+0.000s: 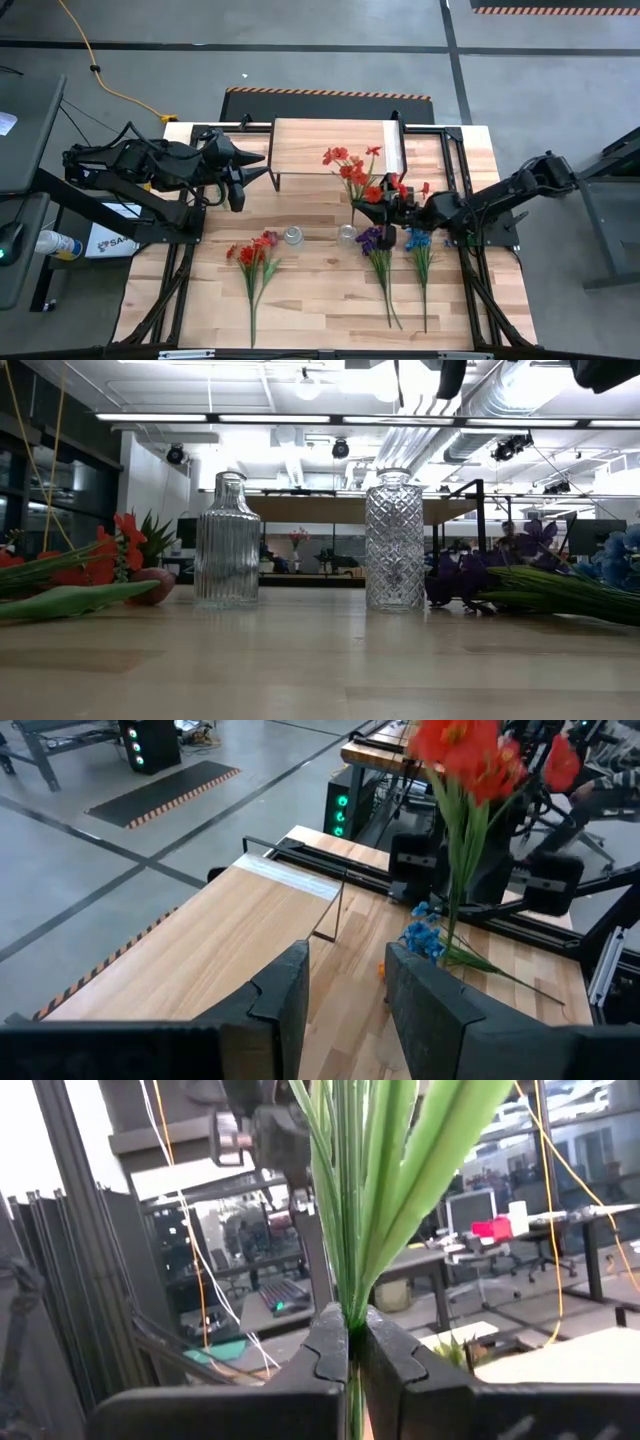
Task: Pick and place flowers into a vace then onto a shelf
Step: Put the left orange flowers into the right transparent vase
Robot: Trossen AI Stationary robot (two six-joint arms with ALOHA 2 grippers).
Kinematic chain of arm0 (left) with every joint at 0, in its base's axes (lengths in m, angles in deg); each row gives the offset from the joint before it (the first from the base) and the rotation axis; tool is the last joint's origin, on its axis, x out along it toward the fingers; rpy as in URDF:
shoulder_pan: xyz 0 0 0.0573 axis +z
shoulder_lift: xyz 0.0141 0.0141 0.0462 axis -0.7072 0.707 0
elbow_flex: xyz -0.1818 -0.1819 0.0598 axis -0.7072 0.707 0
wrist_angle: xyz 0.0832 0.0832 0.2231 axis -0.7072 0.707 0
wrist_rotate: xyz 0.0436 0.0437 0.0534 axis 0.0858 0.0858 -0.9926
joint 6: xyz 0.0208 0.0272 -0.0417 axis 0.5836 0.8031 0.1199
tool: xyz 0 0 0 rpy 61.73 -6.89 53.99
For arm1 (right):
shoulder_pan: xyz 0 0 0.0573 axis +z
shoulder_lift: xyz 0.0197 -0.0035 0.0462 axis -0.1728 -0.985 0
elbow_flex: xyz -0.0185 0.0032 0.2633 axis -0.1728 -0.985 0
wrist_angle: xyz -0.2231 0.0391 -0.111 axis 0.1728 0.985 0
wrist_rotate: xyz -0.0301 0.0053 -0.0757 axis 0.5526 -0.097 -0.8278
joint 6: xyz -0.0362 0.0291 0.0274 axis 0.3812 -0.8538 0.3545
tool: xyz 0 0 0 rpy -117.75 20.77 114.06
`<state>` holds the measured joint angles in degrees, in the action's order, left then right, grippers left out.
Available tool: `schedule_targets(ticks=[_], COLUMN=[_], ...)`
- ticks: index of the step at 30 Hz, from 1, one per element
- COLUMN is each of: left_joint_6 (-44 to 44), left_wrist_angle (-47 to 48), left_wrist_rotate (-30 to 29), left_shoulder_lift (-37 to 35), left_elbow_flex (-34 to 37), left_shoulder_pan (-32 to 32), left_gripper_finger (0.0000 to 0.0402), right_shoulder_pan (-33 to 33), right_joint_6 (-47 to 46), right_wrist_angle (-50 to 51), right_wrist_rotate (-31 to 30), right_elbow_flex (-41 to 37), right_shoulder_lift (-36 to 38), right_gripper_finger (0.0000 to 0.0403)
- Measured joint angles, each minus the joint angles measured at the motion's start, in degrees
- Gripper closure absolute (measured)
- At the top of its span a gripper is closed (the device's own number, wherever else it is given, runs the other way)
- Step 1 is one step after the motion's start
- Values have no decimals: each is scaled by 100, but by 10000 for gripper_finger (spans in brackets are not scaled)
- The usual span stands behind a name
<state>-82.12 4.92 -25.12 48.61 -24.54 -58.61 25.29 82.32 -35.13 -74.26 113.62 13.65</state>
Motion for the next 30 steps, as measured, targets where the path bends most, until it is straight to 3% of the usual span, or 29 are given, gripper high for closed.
schedule_targets(ticks=[20, 30], left_joint_6=[-2, -2], left_wrist_angle=[2, 4], left_wrist_rotate=[48, 154], left_shoulder_lift=[0, 0], left_elbow_flex=[0, 0], left_shoulder_pan=[0, 0], left_gripper_finger=[236, 236], right_shoulder_pan=[7, 7], right_joint_6=[78, 148], right_wrist_angle=[-466, -423], right_wrist_rotate=[-33, -279], right_elbow_flex=[4, 4], right_shoulder_lift=[-850, -922], right_gripper_finger=[401, 401])
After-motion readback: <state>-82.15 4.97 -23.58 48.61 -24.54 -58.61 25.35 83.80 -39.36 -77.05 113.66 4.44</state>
